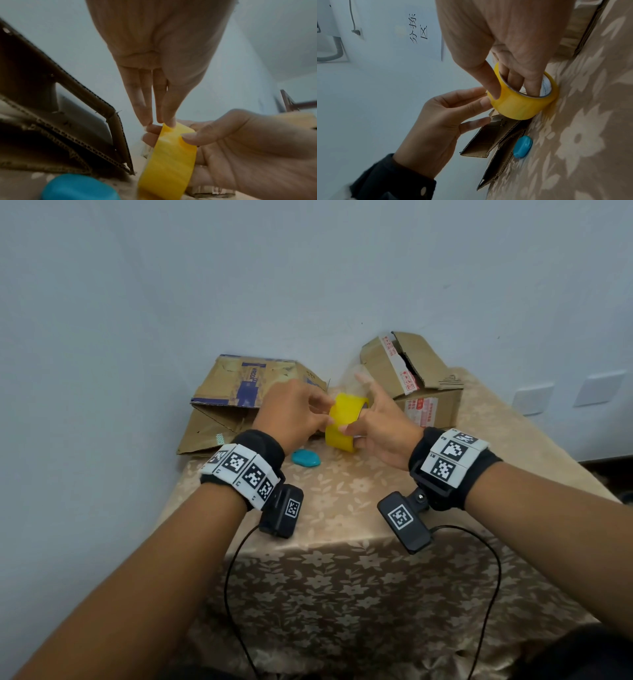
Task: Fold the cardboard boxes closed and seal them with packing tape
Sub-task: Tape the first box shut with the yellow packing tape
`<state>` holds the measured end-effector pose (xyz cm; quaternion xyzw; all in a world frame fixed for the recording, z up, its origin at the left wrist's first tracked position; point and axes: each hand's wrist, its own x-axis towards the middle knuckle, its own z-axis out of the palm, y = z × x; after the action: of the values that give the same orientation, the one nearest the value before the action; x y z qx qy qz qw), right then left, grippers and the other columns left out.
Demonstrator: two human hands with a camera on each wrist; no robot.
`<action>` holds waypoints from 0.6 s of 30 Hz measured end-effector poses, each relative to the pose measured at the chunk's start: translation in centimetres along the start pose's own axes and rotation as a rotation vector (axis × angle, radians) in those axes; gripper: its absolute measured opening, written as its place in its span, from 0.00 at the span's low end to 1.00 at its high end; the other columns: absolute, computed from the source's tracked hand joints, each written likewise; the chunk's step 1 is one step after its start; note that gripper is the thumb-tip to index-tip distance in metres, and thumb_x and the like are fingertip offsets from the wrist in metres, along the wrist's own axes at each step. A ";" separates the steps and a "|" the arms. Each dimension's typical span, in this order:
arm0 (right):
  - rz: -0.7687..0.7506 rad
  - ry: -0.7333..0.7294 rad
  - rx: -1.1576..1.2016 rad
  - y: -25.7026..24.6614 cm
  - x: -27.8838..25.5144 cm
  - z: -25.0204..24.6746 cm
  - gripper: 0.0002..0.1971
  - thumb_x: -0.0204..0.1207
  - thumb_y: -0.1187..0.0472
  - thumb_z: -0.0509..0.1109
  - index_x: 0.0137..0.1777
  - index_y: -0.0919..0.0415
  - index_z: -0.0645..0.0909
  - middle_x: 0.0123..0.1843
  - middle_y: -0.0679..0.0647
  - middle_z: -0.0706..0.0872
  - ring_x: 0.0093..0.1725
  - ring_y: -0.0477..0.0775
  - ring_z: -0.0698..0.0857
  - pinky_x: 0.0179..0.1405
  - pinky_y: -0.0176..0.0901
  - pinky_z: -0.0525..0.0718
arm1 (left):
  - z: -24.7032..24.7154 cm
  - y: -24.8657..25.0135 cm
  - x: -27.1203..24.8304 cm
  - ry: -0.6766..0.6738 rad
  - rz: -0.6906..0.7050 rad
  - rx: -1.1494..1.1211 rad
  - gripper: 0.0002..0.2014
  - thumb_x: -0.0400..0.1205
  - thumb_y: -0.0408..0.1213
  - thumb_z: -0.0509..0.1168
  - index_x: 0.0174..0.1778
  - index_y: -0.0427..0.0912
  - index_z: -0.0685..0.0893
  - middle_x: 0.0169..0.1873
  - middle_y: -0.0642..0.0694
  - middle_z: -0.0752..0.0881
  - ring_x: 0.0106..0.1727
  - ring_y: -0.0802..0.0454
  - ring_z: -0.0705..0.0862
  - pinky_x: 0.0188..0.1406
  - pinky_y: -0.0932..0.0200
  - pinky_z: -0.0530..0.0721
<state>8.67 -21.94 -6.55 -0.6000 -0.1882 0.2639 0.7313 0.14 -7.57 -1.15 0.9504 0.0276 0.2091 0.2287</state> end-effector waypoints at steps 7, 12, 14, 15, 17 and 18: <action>-0.012 -0.029 -0.002 -0.4 -0.7 0.2 0.54 0.73 0.87 0.68 0.86 0.33 0.59 0.74 0.70 0.77 0.66 0.71 0.85 0.64 0.67 0.83 | 0.0 0.4 0.4 -0.020 0.044 0.177 0.03 0.77 0.37 0.78 0.42 0.46 0.90 0.37 0.52 0.90 0.43 0.54 0.88 0.50 0.48 0.88; -0.022 -0.046 -0.019 -1.0 -1.6 0.5 0.51 0.77 0.85 0.68 0.88 0.38 0.55 0.73 0.68 0.80 0.59 0.64 0.91 0.66 0.67 0.85 | 0.1 0.2 0.3 -0.084 0.067 0.235 0.04 0.82 0.37 0.73 0.45 0.47 0.84 0.43 0.54 0.85 0.45 0.54 0.83 0.49 0.47 0.85; -0.025 -0.034 -0.028 -1.1 -1.7 0.6 0.50 0.78 0.84 0.68 0.89 0.41 0.53 0.73 0.67 0.81 0.55 0.58 0.92 0.65 0.65 0.86 | 0.1 0.2 0.3 -0.107 0.106 0.278 0.04 0.83 0.36 0.71 0.46 0.48 0.82 0.46 0.52 0.82 0.48 0.51 0.80 0.49 0.48 0.82; -0.019 -0.021 -0.027 -1.1 -1.7 0.6 0.50 0.79 0.84 0.68 0.89 0.41 0.53 0.73 0.67 0.81 0.56 0.59 0.92 0.65 0.65 0.86 | 0.1 0.1 0.3 -0.124 0.121 0.288 0.05 0.84 0.36 0.71 0.46 0.48 0.81 0.47 0.51 0.81 0.49 0.50 0.79 0.50 0.49 0.81; -0.001 0.004 -0.002 -1.2 -1.6 0.6 0.48 0.79 0.83 0.67 0.88 0.41 0.55 0.75 0.67 0.79 0.65 0.64 0.88 0.62 0.65 0.88 | 0.2 0.2 0.1 -0.167 0.138 0.280 0.05 0.84 0.35 0.70 0.47 0.47 0.80 0.48 0.51 0.79 0.50 0.50 0.77 0.51 0.48 0.81; 0.010 0.016 0.024 -1.3 -1.5 0.6 0.46 0.79 0.83 0.67 0.87 0.41 0.58 0.77 0.68 0.77 0.68 0.67 0.86 0.61 0.65 0.88 | 0.2 0.2 0.0 -0.181 0.144 0.269 0.05 0.85 0.35 0.70 0.47 0.47 0.80 0.48 0.51 0.79 0.50 0.51 0.77 0.52 0.47 0.81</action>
<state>7.32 -22.62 -5.13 -0.5942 -0.1762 0.2649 0.7387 0.25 -7.84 -1.22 0.9868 -0.0336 0.1330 0.0855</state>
